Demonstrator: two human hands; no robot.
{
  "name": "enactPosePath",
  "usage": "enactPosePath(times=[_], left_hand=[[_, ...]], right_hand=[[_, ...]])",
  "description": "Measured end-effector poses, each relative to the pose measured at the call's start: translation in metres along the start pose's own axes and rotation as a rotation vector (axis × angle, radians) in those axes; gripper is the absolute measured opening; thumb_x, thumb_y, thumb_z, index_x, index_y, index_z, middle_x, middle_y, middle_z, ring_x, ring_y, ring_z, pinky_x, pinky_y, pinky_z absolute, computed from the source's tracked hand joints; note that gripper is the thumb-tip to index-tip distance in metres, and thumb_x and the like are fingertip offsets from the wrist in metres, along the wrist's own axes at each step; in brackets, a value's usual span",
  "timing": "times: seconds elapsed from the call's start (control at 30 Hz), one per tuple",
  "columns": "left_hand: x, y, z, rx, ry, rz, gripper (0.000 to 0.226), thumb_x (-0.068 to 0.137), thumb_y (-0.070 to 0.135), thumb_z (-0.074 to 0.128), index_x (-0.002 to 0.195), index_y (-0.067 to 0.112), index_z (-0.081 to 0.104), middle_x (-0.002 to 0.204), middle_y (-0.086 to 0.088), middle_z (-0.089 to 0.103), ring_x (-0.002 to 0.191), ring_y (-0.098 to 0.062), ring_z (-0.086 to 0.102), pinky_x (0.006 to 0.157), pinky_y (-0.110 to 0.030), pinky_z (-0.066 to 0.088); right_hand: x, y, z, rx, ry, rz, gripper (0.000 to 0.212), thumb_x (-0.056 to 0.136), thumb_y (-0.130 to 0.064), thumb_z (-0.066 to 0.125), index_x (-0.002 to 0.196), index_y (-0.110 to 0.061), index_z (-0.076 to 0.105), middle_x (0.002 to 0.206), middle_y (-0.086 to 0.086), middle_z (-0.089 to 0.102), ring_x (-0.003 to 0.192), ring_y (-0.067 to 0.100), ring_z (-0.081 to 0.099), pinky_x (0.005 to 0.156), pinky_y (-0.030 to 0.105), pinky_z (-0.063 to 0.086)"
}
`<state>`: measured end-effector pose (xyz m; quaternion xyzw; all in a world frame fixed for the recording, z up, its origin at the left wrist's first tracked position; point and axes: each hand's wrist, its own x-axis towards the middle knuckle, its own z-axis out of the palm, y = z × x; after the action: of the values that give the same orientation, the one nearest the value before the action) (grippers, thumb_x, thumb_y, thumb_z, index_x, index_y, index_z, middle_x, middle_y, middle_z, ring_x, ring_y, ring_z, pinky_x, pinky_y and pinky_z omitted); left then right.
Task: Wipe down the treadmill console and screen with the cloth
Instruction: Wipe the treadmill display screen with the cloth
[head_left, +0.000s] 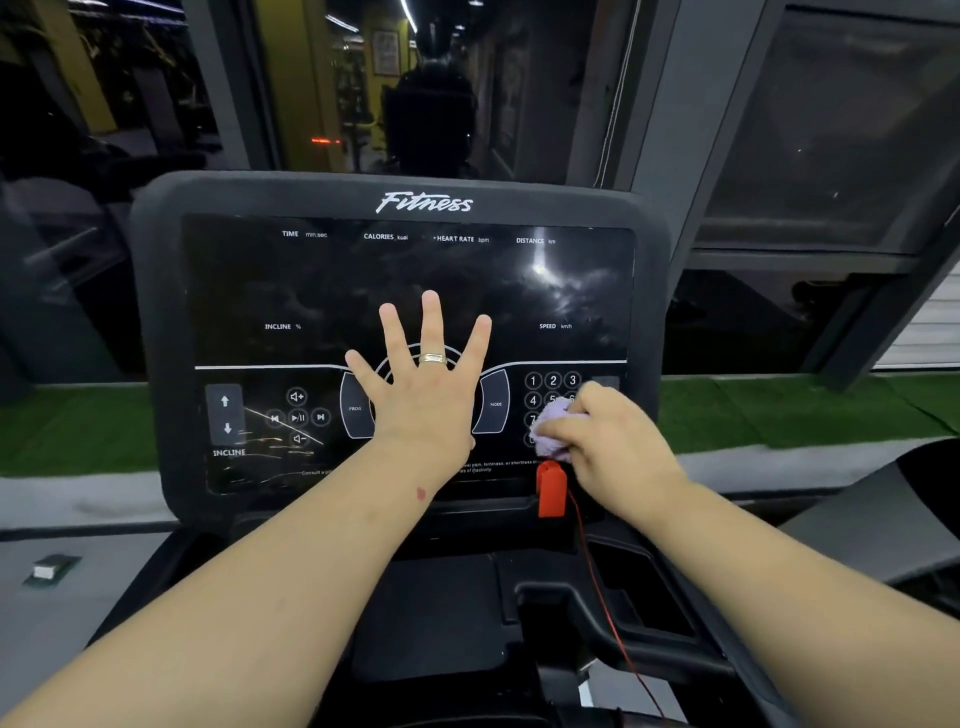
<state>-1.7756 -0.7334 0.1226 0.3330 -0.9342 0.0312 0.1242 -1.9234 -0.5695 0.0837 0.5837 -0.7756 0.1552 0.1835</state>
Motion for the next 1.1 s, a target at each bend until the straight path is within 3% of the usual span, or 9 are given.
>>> enactPosePath(times=[0.07,0.23,0.4,0.47,0.6,0.73,0.83,1.0,1.1], left_hand=[[-0.001,0.000,0.000,0.002,0.000,0.002,0.143,0.071,0.047,0.089,0.150,0.044,-0.030,0.154,-0.012,-0.046,0.143,-0.053,-0.033,0.108,-0.083,0.008],[-0.002,-0.005,0.001,0.006,0.018,0.011,0.141,0.071,0.050,0.088,0.151,0.045,-0.029,0.155,-0.011,-0.045,0.144,-0.052,-0.032,0.109,-0.082,0.009],[-0.001,0.000,0.001,0.021,0.010,-0.001,0.142,0.071,0.048,0.088,0.151,0.043,-0.029,0.155,-0.013,-0.045,0.143,-0.053,-0.031,0.108,-0.082,0.009],[-0.001,-0.001,0.002,0.028,0.017,0.002,0.142,0.072,0.049,0.088,0.151,0.043,-0.030,0.155,-0.013,-0.045,0.143,-0.053,-0.031,0.108,-0.082,0.009],[-0.002,-0.003,0.001,0.025,0.014,0.005,0.141,0.072,0.051,0.087,0.150,0.044,-0.030,0.155,-0.012,-0.045,0.144,-0.052,-0.031,0.108,-0.082,0.009],[-0.003,-0.004,0.000,0.012,0.006,0.010,0.140,0.072,0.051,0.087,0.150,0.045,-0.029,0.156,-0.010,-0.044,0.144,-0.051,-0.031,0.109,-0.081,0.008],[-0.004,-0.004,-0.001,0.023,0.009,0.013,0.138,0.073,0.051,0.086,0.151,0.045,-0.028,0.156,-0.011,-0.044,0.144,-0.051,-0.032,0.110,-0.081,0.008],[-0.003,-0.003,0.003,0.037,0.030,0.015,0.139,0.072,0.053,0.086,0.152,0.043,-0.028,0.157,-0.012,-0.043,0.144,-0.052,-0.030,0.109,-0.082,0.010],[-0.003,-0.003,0.003,0.046,0.029,0.019,0.139,0.072,0.054,0.085,0.152,0.043,-0.028,0.157,-0.013,-0.043,0.144,-0.053,-0.030,0.109,-0.082,0.010]], right_hand=[[0.008,-0.009,0.000,0.016,-0.026,-0.069,0.033,0.076,-0.006,0.069,0.095,-0.031,0.079,0.083,0.005,0.050,0.072,0.029,0.053,0.065,0.039,0.051],[-0.002,0.020,-0.013,0.009,-0.021,-0.082,0.040,0.082,-0.021,0.044,0.099,-0.034,0.079,0.086,0.002,0.052,0.074,0.029,0.053,0.068,0.039,0.051],[0.010,-0.017,0.001,0.054,-0.002,0.064,0.028,0.075,-0.011,0.066,0.087,-0.033,0.079,0.084,-0.001,0.047,0.074,0.030,0.054,0.066,0.039,0.052],[0.013,-0.029,0.001,0.064,-0.057,-0.041,0.029,0.079,-0.010,0.070,0.090,-0.034,0.079,0.086,-0.002,0.047,0.078,0.028,0.053,0.068,0.037,0.051],[0.016,-0.003,-0.018,0.006,-0.085,-0.190,0.037,0.081,-0.021,0.050,0.092,-0.040,0.080,0.087,-0.002,0.055,0.075,0.025,0.056,0.068,0.029,0.047],[0.033,0.014,-0.034,0.111,0.214,0.124,0.040,0.081,-0.008,0.054,0.099,-0.034,0.079,0.087,-0.019,0.047,0.080,0.015,0.049,0.067,0.024,0.047],[0.025,0.004,-0.026,0.120,0.311,0.333,0.043,0.084,-0.004,0.059,0.109,-0.035,0.075,0.092,-0.006,0.048,0.076,0.023,0.055,0.064,0.031,0.049],[-0.046,0.010,0.006,0.068,0.023,0.122,0.046,0.074,-0.006,0.073,0.113,-0.030,0.073,0.088,0.003,0.053,0.068,0.030,0.060,0.055,0.036,0.053],[-0.030,0.030,-0.006,0.020,0.044,0.101,0.039,0.076,-0.019,0.060,0.113,-0.029,0.071,0.087,0.003,0.054,0.068,0.030,0.060,0.054,0.035,0.051]])
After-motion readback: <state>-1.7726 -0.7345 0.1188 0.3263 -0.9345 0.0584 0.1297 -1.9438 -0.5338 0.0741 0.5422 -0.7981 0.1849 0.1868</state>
